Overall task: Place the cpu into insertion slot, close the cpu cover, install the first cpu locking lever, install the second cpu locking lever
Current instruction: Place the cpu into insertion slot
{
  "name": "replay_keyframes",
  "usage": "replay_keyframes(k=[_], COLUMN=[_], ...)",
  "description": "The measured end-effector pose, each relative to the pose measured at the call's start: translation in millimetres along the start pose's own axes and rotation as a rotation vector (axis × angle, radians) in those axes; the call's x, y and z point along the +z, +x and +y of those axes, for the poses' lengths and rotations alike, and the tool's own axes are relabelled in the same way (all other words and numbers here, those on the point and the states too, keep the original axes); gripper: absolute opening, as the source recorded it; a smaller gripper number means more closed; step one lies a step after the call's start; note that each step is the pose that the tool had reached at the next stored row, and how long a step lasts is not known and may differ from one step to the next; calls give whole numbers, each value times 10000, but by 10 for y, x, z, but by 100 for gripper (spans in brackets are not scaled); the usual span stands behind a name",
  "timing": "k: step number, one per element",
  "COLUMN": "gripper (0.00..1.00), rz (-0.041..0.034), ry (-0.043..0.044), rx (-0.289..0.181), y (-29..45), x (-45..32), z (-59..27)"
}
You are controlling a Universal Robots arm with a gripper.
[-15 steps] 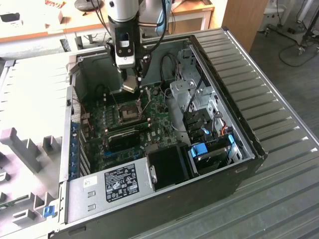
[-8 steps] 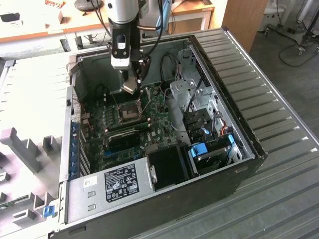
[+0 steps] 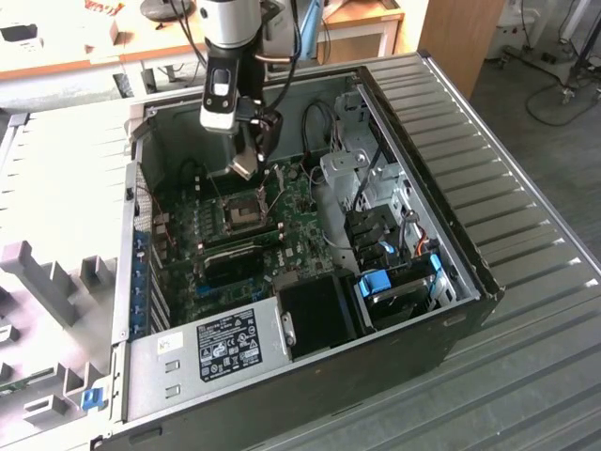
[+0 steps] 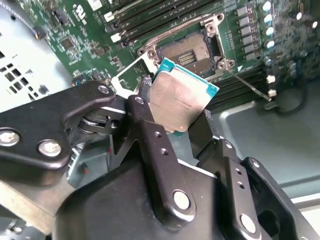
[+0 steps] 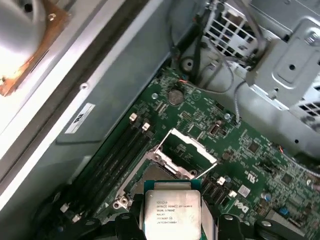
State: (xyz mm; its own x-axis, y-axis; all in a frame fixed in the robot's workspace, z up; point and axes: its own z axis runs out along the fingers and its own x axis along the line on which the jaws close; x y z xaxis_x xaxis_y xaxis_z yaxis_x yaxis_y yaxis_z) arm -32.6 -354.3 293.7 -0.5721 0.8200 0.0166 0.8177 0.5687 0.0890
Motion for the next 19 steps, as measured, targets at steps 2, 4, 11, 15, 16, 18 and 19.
replay_keyframes(k=[2,4,11,15,16,18,19], gripper=[54,54,54,54,54,54,54], rz=[-33,-65,-178,-243,-260,-292,-307], ry=[-7,-13,-34,-46,-48,-55,-57], rx=[369,727,1997,2724,2903,3262,3438], y=[0,0,-1,-1,-1,-1,-1], x=[6,13,34,46,49,54,56], z=[-1,-1,-3,-4,-4,-5,-5])
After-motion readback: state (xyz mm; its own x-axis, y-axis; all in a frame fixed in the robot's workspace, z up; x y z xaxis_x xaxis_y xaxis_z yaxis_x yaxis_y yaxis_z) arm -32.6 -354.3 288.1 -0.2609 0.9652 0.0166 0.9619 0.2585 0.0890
